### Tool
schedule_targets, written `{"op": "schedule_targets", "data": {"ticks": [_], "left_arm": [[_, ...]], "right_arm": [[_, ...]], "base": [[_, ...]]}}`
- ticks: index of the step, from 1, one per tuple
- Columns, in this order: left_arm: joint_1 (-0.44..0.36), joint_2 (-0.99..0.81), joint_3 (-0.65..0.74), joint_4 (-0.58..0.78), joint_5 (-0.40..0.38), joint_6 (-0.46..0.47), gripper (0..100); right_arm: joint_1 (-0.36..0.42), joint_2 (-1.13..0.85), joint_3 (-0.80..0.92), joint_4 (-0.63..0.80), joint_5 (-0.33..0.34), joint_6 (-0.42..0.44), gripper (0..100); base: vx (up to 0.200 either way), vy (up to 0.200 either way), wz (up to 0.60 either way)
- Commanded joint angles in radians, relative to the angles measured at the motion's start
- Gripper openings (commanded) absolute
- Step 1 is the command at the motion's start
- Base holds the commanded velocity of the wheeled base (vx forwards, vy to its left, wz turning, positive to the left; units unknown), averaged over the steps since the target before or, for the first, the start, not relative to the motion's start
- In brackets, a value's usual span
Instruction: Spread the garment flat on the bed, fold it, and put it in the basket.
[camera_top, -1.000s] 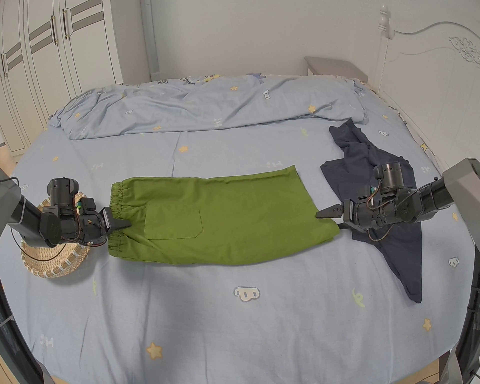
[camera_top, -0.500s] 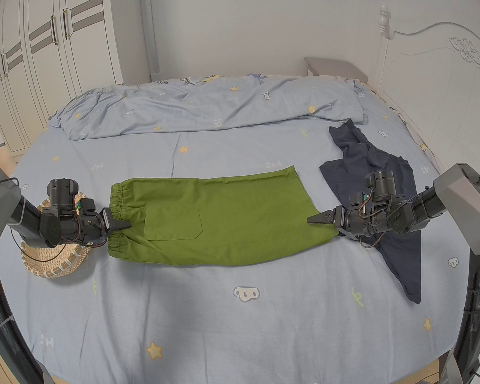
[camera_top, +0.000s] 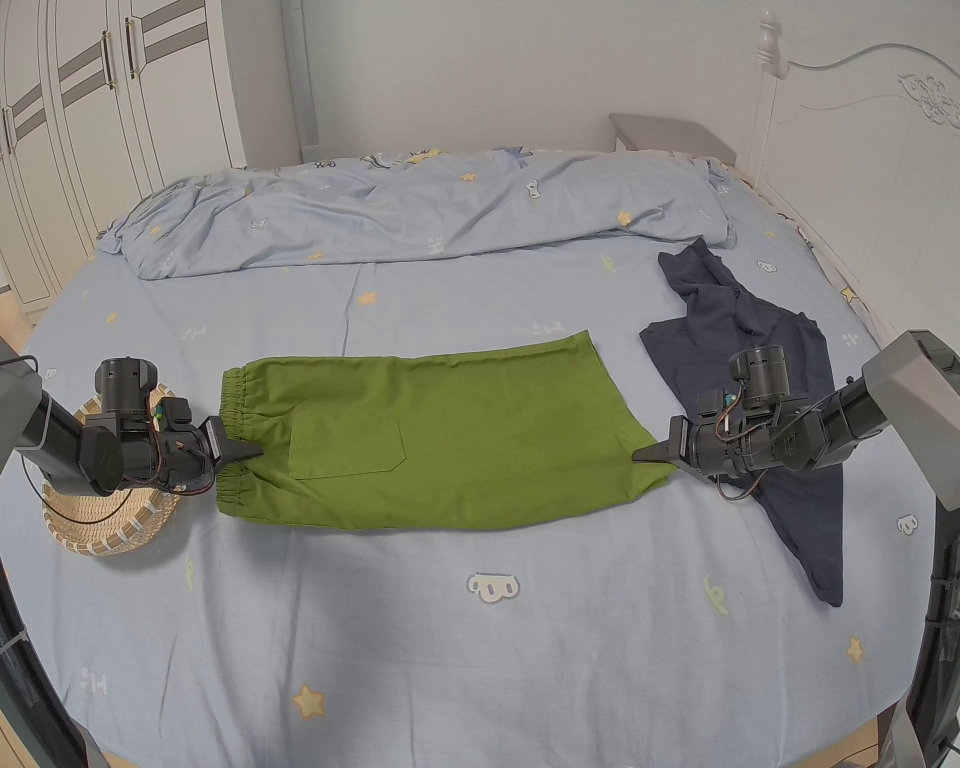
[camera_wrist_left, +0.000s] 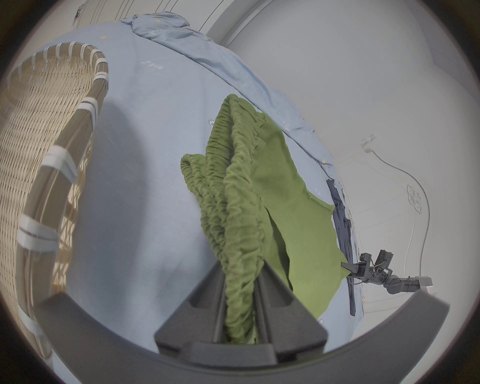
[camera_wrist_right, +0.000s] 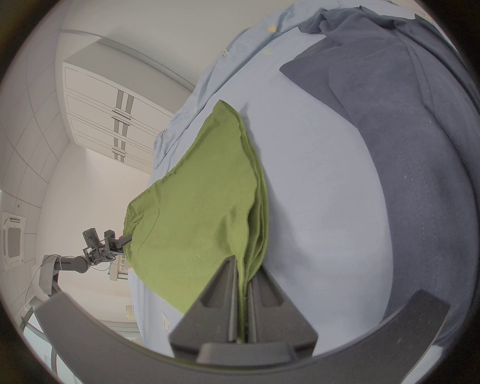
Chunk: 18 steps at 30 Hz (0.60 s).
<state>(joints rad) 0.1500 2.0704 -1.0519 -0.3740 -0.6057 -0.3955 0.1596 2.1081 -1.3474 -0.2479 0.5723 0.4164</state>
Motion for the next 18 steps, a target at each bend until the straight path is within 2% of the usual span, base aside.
{"op": "schedule_targets", "data": {"ticks": [1,7,12,15,16,18], "left_arm": [[0.002,0.002,0.0,0.0,0.0,0.0,0],[0.005,0.002,0.0,0.0,0.0,0.001,0],[0.019,-0.021,0.001,0.018,-0.002,0.004,0],[0.026,-0.079,0.006,0.081,-0.002,0.006,0],[0.029,-0.115,0.009,0.156,-0.002,0.02,0],[0.039,-0.131,0.013,0.199,-0.002,0.043,0]], "right_arm": [[-0.002,0.001,-0.001,-0.004,-0.002,-0.001,0],[-0.012,-0.008,0.002,-0.002,-0.003,-0.004,0],[-0.012,-0.091,0.048,0.01,-0.003,-0.019,0],[-0.011,-0.145,0.059,0.067,-0.003,-0.039,0],[-0.011,-0.183,0.054,0.156,-0.003,-0.067,0],[-0.005,-0.206,0.06,0.211,-0.011,-0.082,0]], "base": [[0.0,0.0,0.0],[0.0,0.0,0.0],[0.0,0.0,0.0],[0.0,0.0,0.0],[0.0,0.0,0.0],[0.0,0.0,0.0]]}}
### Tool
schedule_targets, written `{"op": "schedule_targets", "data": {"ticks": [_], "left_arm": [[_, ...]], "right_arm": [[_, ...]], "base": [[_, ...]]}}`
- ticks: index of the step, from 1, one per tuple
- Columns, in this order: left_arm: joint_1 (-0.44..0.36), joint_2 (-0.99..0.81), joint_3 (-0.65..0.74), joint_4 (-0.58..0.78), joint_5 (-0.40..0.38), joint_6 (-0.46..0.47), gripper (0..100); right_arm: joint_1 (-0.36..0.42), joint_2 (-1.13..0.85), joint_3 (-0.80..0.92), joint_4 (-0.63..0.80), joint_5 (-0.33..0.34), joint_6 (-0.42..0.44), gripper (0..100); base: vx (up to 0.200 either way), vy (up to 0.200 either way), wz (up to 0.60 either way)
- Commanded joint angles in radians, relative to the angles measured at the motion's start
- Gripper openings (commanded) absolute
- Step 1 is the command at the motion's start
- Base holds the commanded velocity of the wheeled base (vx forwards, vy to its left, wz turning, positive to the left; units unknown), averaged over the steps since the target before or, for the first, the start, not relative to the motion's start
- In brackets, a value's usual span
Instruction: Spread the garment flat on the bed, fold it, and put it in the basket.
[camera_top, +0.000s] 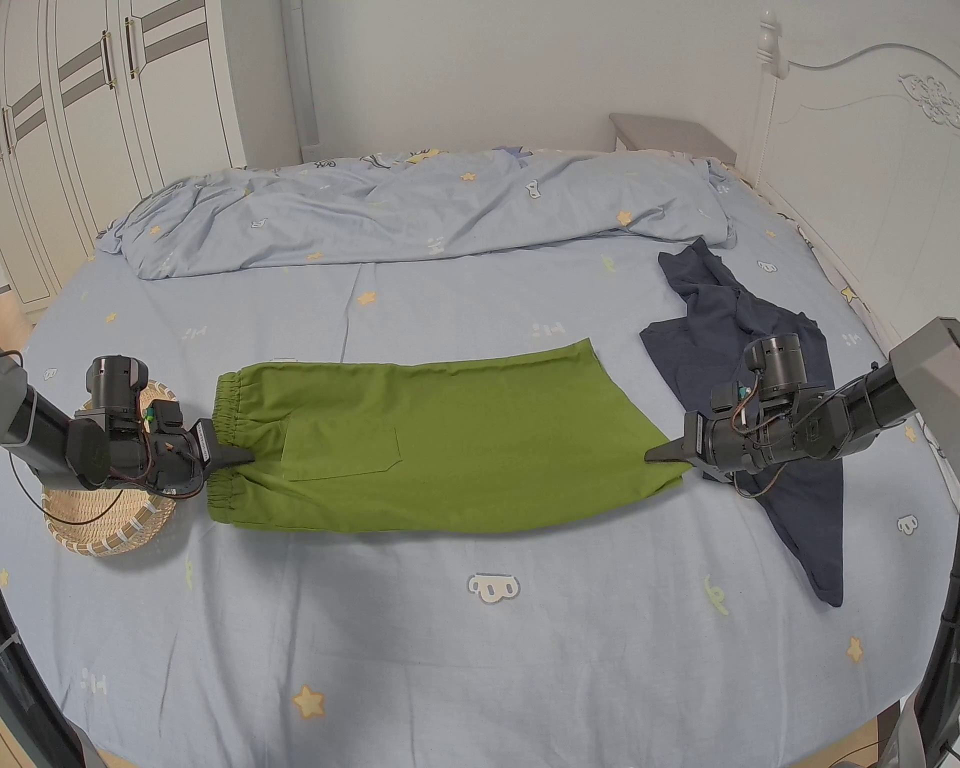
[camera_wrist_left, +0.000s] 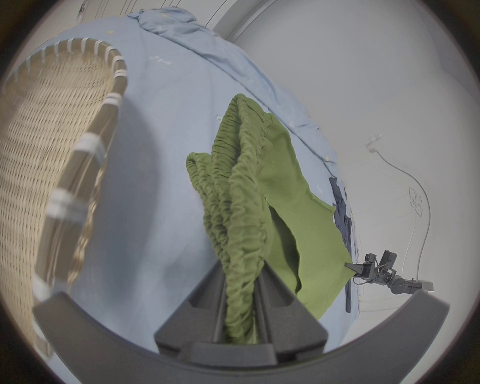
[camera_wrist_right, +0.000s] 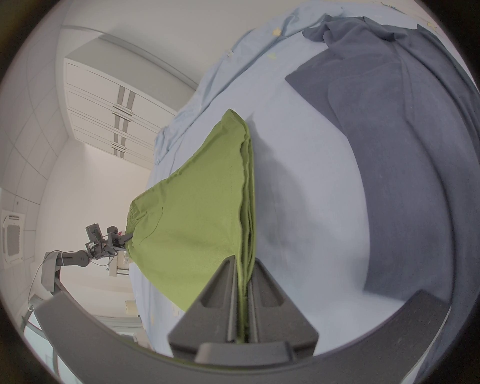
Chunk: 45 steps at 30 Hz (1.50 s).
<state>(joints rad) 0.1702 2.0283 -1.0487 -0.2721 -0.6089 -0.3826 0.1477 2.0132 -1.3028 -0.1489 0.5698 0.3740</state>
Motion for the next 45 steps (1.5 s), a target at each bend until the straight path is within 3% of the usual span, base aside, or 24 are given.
{"op": "schedule_targets", "data": {"ticks": [1,4,7,9,19,29,45], "left_arm": [[0.023,-0.094,0.021,0.113,0.001,0.048,0],[0.029,-0.115,0.073,0.12,0.001,0.088,0],[0.063,-0.16,0.185,0.12,0.0,0.156,0],[0.075,-0.175,0.236,0.117,0.0,0.185,0],[0.143,-0.258,0.454,0.114,-0.041,0.278,0],[0.198,-0.252,0.48,0.123,-0.052,0.393,0],[0.193,-0.232,0.48,0.122,-0.052,0.393,0]], "right_arm": [[0.01,-0.126,0.025,0.134,-0.011,-0.044,0],[0.026,-0.171,0.085,0.149,-0.039,-0.046,0],[0.084,-0.246,0.226,0.144,-0.136,-0.046,0],[0.113,-0.28,0.295,0.141,-0.16,-0.044,0],[0.271,-0.473,0.695,-0.052,-0.202,0.059,0],[0.36,-0.476,0.856,-0.132,-0.249,0.131,0],[0.363,-0.436,0.878,-0.175,-0.248,0.135,0]], "base": [[0.0,0.0,0.0],[0.0,0.0,0.0],[0.0,0.0,0.0],[0.0,0.0,0.0],[0.0,0.0,0.0],[0.0,0.0,0.0],[0.0,0.0,0.0]]}}
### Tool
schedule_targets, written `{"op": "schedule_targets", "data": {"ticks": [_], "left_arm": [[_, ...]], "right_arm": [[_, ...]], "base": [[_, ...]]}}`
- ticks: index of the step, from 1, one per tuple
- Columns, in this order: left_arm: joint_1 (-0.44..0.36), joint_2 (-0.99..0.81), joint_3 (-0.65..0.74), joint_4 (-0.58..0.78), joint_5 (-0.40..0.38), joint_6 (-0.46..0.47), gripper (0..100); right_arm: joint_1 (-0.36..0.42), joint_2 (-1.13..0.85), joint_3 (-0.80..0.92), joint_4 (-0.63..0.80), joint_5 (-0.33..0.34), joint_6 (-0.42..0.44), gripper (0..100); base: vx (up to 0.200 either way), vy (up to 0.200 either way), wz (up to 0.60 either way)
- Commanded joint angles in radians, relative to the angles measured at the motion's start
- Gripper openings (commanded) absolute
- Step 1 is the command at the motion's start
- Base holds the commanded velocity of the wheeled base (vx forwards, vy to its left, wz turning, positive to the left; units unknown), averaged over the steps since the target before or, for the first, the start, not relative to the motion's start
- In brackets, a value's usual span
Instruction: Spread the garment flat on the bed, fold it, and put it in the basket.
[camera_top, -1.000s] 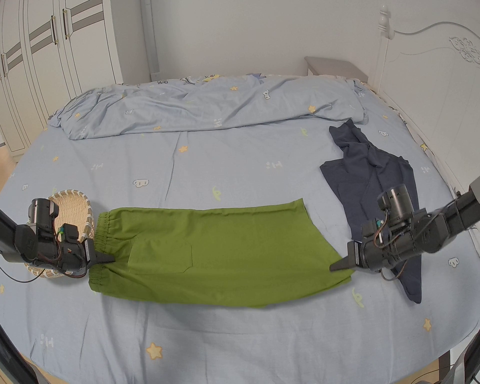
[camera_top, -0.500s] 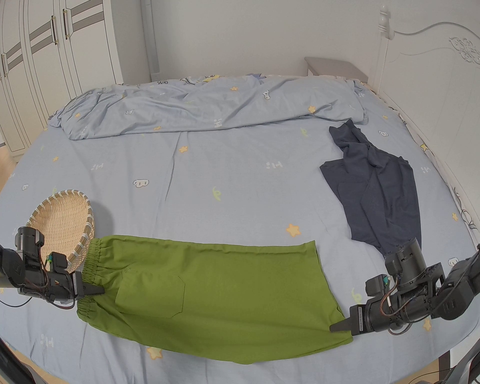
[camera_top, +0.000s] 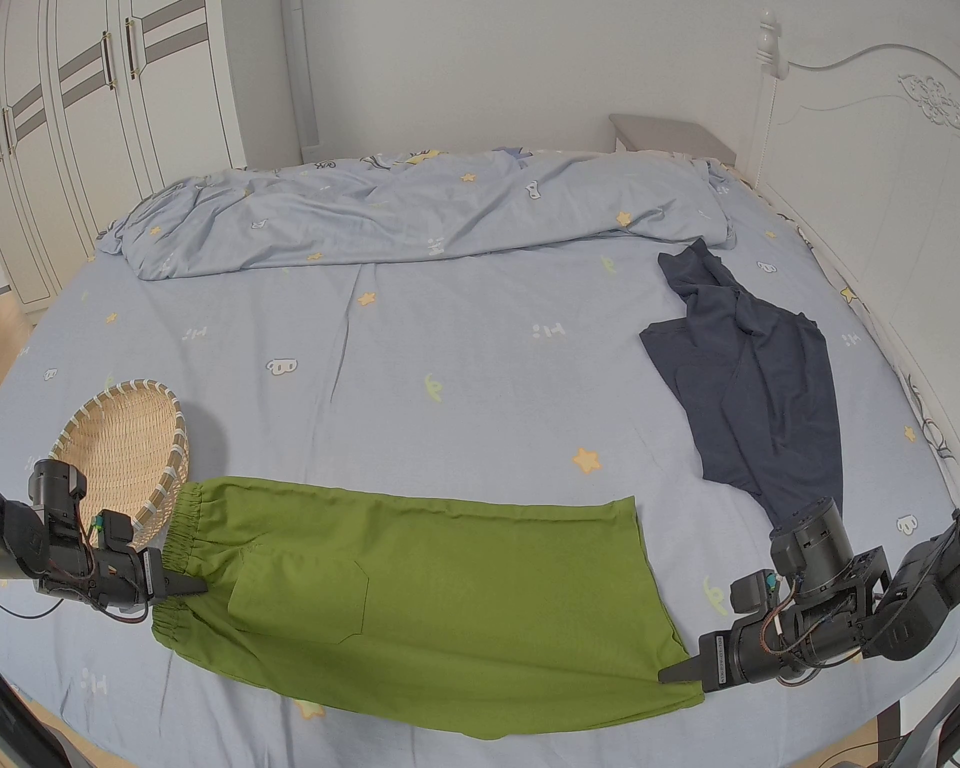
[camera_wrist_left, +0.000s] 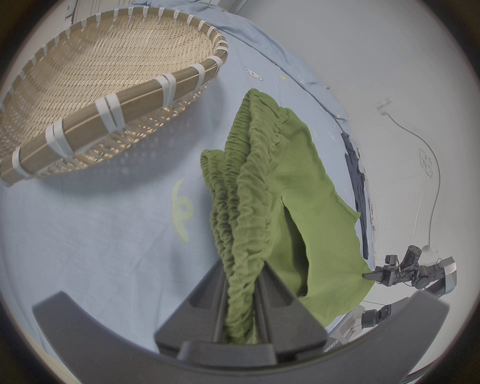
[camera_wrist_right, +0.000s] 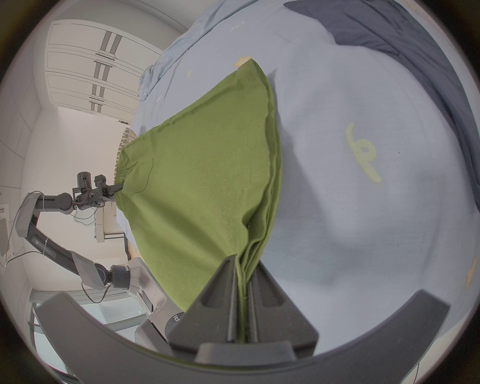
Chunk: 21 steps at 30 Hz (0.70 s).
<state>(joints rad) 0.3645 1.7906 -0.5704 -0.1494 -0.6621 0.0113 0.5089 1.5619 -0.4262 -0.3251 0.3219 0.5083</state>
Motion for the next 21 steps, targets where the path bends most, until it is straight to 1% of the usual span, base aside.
{"op": "schedule_targets", "data": {"ticks": [1,2,11,12,13,14,15,17,18,19,20,21], "left_arm": [[-0.001,0.006,0.001,-0.001,0.001,-0.001,0],[-0.001,0.006,0.001,-0.001,0.001,-0.001,0],[-0.007,-0.033,0.007,0.001,0.001,-0.001,0],[-0.009,-0.039,0.007,0.001,0.001,0.001,0],[-0.01,-0.053,0.007,0.002,0.001,0.001,0],[-0.007,-0.077,0.001,0.005,0.001,-0.001,0],[-0.006,-0.1,-0.002,0.011,0.001,-0.001,0],[-0.004,-0.162,-0.014,0.06,0.003,-0.002,0],[-0.004,-0.162,-0.014,0.06,0.003,-0.002,0],[-0.001,-0.223,-0.055,0.162,0.004,-0.001,0],[-0.001,-0.223,-0.055,0.162,0.004,-0.001,0],[0.005,-0.272,-0.103,0.264,0.007,0.001,0]], "right_arm": [[0.002,0.013,0.0,0.0,0.0,0.001,0],[0.002,0.013,0.001,0.0,0.0,0.001,100],[0.0,0.009,-0.002,-0.006,-0.004,-0.001,100],[-0.004,0.003,-0.009,-0.006,-0.014,-0.002,100],[-0.007,-0.011,-0.02,-0.008,-0.041,-0.007,100],[-0.007,-0.04,-0.048,-0.006,-0.092,-0.016,100],[-0.007,-0.062,-0.071,0.003,-0.115,-0.022,100],[-0.006,-0.097,-0.118,0.029,-0.132,-0.047,100],[-0.006,-0.097,-0.118,0.029,-0.132,-0.047,100],[0.003,-0.134,-0.164,0.098,-0.136,-0.097,100],[0.003,-0.135,-0.167,0.104,-0.138,-0.1,100],[0.005,-0.146,-0.206,0.172,-0.15,-0.134,100]], "base": [[0.0,0.0,0.0],[0.0,0.0,0.0],[0.0,0.0,0.0],[0.0,0.0,0.0],[0.0,0.0,0.0],[0.0,0.0,0.0],[0.0,0.0,0.0],[0.0,0.0,0.0],[0.0,0.0,0.0],[0.0,0.0,0.0],[0.0,0.0,0.0],[0.0,0.0,0.0]]}}
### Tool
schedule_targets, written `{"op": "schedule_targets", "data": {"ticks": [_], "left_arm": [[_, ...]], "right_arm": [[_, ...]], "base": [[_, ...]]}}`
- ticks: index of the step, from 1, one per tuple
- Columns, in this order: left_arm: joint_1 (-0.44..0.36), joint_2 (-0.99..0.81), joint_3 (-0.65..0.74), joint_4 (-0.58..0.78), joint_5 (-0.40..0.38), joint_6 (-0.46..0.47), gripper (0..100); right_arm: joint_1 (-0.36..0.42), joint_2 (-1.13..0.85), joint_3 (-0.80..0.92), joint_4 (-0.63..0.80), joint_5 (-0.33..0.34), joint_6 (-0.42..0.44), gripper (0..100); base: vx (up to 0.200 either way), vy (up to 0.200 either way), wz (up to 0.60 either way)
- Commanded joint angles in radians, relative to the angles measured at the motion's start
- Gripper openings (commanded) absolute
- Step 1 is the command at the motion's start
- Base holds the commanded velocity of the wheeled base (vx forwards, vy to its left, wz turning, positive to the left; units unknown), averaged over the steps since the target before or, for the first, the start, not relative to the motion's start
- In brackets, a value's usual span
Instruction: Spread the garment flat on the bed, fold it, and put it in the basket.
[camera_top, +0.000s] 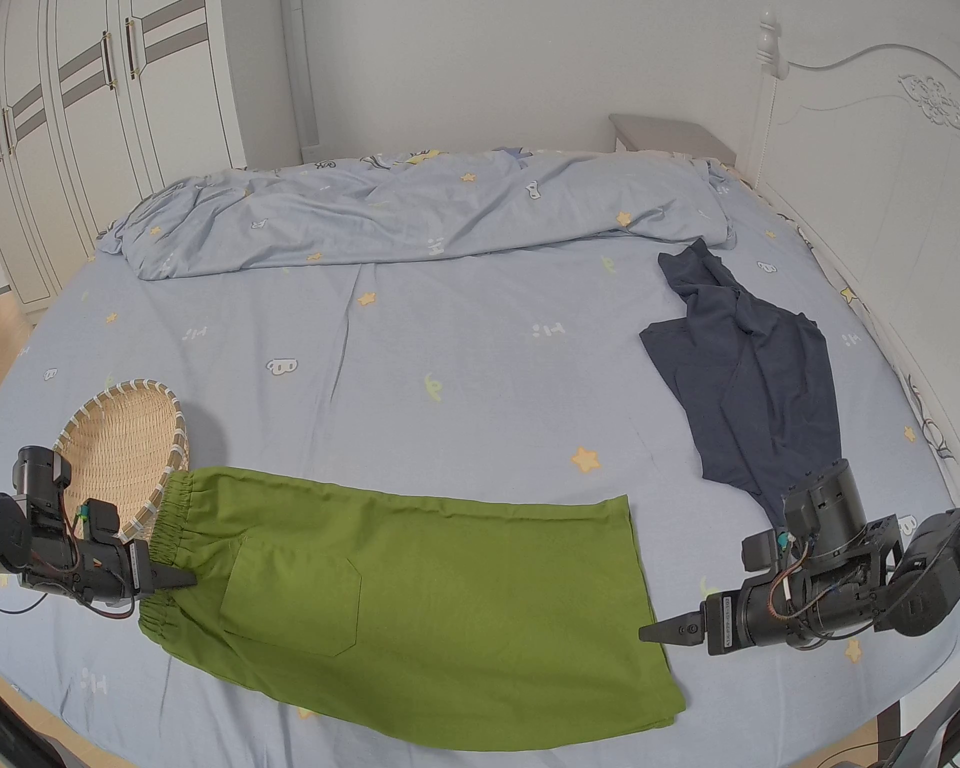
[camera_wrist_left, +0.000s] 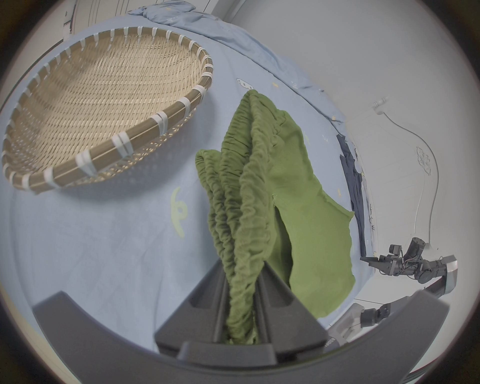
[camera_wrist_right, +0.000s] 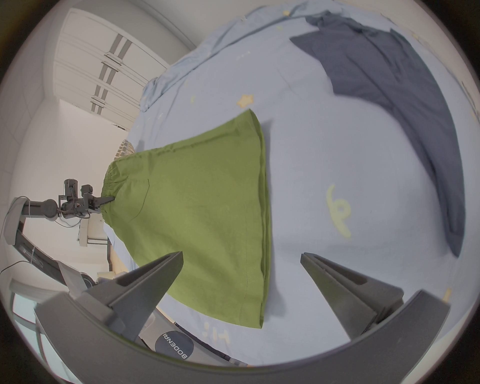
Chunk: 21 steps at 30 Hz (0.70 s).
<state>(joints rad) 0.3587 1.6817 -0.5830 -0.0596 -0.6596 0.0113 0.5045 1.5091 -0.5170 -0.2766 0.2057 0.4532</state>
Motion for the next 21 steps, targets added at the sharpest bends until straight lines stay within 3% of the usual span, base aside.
{"op": "schedule_targets", "data": {"ticks": [1,2,3,4,5,9,17,19,21], "left_arm": [[0.016,-0.186,-0.113,0.224,0.008,0.003,0],[0.016,-0.186,-0.113,0.224,0.008,0.003,0],[0.032,-0.217,-0.14,0.276,0.009,0.012,0],[0.032,-0.217,-0.14,0.276,0.009,0.012,0],[0.065,-0.223,-0.155,0.3,0.011,0.059,0],[0.094,-0.192,-0.159,0.303,0.011,0.092,0],[0.075,-0.237,-0.169,0.333,0.012,0.085,0],[-0.038,-0.304,-0.276,0.494,0.064,0.013,0],[-0.141,-0.338,-0.344,0.561,0.133,-0.077,0]], "right_arm": [[0.008,-0.093,-0.123,0.143,-0.057,-0.087,100],[0.008,-0.093,-0.123,0.143,-0.062,-0.088,100],[0.006,-0.09,-0.115,0.143,-0.118,-0.09,100],[0.006,-0.09,-0.115,0.143,-0.118,-0.09,100],[0.006,-0.092,-0.107,0.145,-0.143,-0.09,100],[0.009,-0.099,-0.103,0.145,-0.141,-0.093,100],[0.011,-0.101,-0.097,0.146,-0.141,-0.091,100],[0.009,-0.101,-0.089,0.145,-0.143,-0.091,100],[0.006,-0.101,-0.09,0.145,-0.143,-0.091,100]], "base": [[0.0,0.0,0.0],[0.0,0.0,0.0],[0.0,0.0,0.0],[0.0,0.0,0.0],[0.0,0.0,0.0],[0.0,0.0,0.0],[0.0,0.0,0.0],[0.0,0.0,0.0],[0.0,0.0,0.0]]}}
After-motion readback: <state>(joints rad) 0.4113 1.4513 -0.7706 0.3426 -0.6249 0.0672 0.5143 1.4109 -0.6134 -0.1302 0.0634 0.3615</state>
